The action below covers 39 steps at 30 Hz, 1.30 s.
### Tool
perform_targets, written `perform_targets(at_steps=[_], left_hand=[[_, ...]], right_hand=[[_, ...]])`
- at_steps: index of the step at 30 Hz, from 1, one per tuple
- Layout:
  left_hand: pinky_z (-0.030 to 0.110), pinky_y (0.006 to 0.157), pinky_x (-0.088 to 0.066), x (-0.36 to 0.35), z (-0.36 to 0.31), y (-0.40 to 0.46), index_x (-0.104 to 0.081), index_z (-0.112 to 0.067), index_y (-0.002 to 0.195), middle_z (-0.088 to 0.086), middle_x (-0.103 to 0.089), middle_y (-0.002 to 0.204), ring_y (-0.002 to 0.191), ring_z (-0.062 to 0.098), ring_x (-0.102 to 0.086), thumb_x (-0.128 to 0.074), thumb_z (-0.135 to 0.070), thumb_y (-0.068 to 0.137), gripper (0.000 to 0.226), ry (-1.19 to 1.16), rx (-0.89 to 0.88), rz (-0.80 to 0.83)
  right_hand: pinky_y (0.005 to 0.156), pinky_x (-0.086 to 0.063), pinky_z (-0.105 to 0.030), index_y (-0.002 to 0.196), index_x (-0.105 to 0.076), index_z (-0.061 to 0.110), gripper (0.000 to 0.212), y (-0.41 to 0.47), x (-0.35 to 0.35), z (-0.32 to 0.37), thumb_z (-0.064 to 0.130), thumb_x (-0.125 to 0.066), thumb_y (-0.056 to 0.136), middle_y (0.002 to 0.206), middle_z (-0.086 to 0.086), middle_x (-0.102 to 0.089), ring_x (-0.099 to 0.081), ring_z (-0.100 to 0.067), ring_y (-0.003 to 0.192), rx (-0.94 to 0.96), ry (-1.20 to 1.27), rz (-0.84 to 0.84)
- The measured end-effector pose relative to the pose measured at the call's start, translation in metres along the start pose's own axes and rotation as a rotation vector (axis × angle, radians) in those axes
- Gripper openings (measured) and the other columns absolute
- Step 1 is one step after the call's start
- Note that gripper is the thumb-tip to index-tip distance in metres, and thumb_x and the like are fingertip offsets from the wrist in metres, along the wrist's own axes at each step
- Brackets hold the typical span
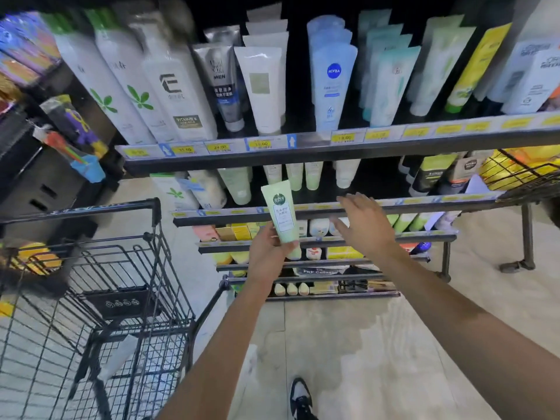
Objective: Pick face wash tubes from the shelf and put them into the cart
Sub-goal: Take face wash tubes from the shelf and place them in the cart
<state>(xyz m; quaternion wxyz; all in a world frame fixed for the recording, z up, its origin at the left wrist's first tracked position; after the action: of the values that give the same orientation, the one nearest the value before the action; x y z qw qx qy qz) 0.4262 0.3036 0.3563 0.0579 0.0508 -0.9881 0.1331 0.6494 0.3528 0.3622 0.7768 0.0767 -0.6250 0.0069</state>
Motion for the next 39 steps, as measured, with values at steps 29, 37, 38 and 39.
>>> perform_targets(at_steps=[29,37,38,39], left_hand=[[0.046,0.075,-0.061,-0.005,0.01,0.161,-0.049,-0.008,0.112,0.009,-0.071,0.103,0.096,0.032,-0.069,-0.075,0.004,0.08,0.043,0.521,-0.179,-0.293],[0.046,0.079,-0.061,-0.004,0.008,0.158,-0.045,-0.008,0.115,0.012,-0.07,0.11,0.102,0.034,-0.069,-0.075,0.002,0.082,0.045,0.522,-0.14,-0.264],[0.046,0.081,-0.06,-0.003,0.006,0.157,-0.045,-0.008,0.115,0.013,-0.07,0.112,0.104,0.034,-0.068,-0.076,0.001,0.082,0.046,0.52,-0.132,-0.256],[0.047,0.082,-0.06,-0.003,0.005,0.156,-0.045,-0.008,0.115,0.014,-0.069,0.114,0.106,0.035,-0.068,-0.077,0.001,0.082,0.047,0.518,-0.124,-0.248]], right_hand=[[0.123,-0.021,-0.058,0.146,-0.05,0.014,0.063,0.061,-0.1,-0.016,0.045,-0.064,0.093,0.122,-0.012,-0.063,-0.053,-0.036,0.124,0.147,-0.131,0.029],[0.125,-0.016,-0.059,0.15,-0.044,0.015,0.068,0.062,-0.096,-0.014,0.049,-0.061,0.094,0.132,-0.012,-0.059,-0.047,-0.035,0.134,0.127,-0.155,0.104],[0.125,-0.014,-0.059,0.153,-0.041,0.016,0.07,0.062,-0.094,-0.013,0.05,-0.059,0.095,0.138,-0.013,-0.057,-0.043,-0.036,0.139,0.125,-0.155,0.131],[0.126,-0.012,-0.059,0.156,-0.037,0.016,0.072,0.063,-0.091,-0.012,0.051,-0.058,0.096,0.146,-0.014,-0.052,-0.038,-0.036,0.144,0.121,-0.153,0.156]])
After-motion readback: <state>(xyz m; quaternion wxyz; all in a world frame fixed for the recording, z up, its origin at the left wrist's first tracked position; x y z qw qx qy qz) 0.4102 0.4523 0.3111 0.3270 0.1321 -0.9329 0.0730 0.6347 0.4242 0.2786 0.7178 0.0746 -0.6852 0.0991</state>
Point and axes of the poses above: each hand's wrist, its own y-axis towards the middle knuckle, its own x-axis out of the back of the hand, z = x × y, the point moved 2 cm from there along y, towards the middle knuckle
